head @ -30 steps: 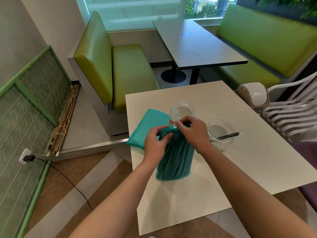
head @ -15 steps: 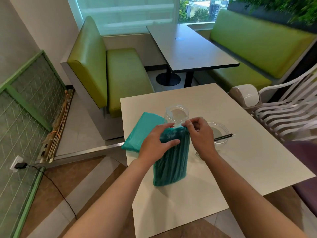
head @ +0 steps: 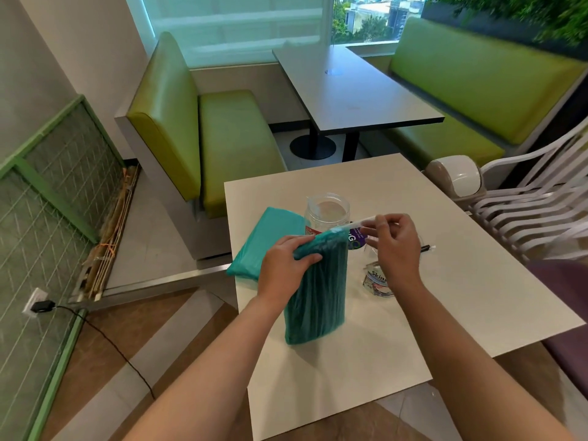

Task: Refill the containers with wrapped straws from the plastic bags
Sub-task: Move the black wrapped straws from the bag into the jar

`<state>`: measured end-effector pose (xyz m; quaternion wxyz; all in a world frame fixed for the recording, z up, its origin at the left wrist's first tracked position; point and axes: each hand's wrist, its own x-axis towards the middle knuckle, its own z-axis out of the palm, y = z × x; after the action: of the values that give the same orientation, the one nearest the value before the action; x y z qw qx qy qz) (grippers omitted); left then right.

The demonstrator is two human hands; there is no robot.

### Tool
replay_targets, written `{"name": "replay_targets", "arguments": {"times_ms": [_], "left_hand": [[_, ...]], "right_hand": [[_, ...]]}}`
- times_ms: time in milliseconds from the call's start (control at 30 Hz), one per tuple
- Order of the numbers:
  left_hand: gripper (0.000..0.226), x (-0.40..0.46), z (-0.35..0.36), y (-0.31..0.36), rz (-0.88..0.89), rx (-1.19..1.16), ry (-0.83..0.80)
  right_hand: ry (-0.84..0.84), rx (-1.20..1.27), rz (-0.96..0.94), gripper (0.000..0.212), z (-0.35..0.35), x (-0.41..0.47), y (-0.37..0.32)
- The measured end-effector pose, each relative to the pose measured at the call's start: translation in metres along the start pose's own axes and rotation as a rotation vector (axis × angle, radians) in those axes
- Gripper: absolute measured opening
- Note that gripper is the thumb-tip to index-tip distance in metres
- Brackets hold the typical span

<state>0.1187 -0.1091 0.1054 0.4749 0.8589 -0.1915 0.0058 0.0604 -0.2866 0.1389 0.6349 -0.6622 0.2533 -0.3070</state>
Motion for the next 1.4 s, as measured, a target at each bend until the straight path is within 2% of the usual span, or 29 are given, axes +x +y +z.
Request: {"name": "replay_targets", "arguments": {"times_ms": [300, 567, 767, 1033, 1133, 1233, 1400], "left_hand": [[0.042, 0.001, 0.002, 0.007, -0.067, 0.001, 0.065], [0.041, 0.001, 0.001, 0.009, -0.108, 0.03, 0.077], [0.047, 0.001, -0.001, 0.01, -0.146, 0.022, 0.07], [0.049, 0.009, 0.0, 0.014, -0.234, 0.019, 0.077], [0.05, 0.009, 0.003, 0.016, -0.258, 0.022, 0.081], [0.05, 0.011, 0.005, 0.02, -0.288, 0.024, 0.082], [0.047, 0.013, 0.003, 0.024, -0.367, 0.0, 0.078]], "right_hand": [[0.113, -0.073, -0.085, 0.011, -0.023, 0.008, -0.011], [0.259, 0.033, -0.112, 0.008, -0.032, 0.01, -0.016], [0.013, -0.133, -0.133, 0.008, -0.029, 0.012, -0.01], [-0.328, -0.496, -0.163, 0.007, -0.007, -0.038, 0.04], [-0.48, -0.541, -0.175, 0.006, 0.004, -0.056, 0.047], [-0.503, -0.492, -0.177, 0.005, 0.011, -0.065, 0.049], [-0.491, -0.423, -0.106, 0.017, 0.014, -0.078, 0.055]]}}
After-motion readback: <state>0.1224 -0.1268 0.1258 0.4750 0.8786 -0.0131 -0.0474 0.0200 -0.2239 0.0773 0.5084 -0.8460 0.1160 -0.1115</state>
